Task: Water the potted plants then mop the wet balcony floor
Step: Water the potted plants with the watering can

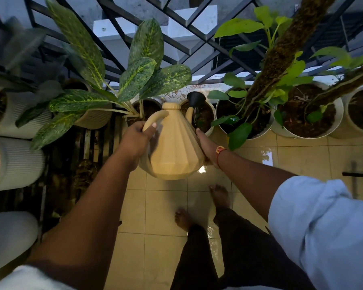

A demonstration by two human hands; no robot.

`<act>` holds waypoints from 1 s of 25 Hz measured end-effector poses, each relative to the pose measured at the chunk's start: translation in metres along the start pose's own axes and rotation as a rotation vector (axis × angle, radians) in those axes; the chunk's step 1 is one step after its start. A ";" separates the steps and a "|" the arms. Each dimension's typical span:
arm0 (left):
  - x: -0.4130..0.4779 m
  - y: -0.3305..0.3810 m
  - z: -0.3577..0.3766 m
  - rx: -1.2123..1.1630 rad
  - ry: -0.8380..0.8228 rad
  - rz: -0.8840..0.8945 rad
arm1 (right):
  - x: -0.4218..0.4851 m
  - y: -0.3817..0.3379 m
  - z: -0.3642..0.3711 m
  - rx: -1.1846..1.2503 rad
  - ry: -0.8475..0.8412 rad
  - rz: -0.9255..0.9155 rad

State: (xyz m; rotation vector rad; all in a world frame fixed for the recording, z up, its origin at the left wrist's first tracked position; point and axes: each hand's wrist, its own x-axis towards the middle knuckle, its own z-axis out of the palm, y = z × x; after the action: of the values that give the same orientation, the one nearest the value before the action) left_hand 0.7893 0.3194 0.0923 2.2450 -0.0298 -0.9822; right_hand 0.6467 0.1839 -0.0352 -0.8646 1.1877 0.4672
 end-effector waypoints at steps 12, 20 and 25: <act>-0.054 -0.094 -0.004 -0.200 -0.077 -0.010 | -0.001 0.017 0.013 -0.250 0.236 -0.305; -0.060 -0.122 -0.002 -0.233 -0.086 0.059 | -0.001 0.036 0.016 -0.217 0.250 -0.361; -0.058 -0.136 -0.022 -0.224 -0.043 0.072 | -0.006 0.043 0.040 -0.215 0.205 -0.338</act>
State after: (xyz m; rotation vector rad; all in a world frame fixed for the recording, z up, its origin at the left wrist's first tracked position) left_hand 0.7303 0.4533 0.0595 2.0050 -0.0192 -0.9466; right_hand 0.6384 0.2420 -0.0394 -1.2977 1.1599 0.2356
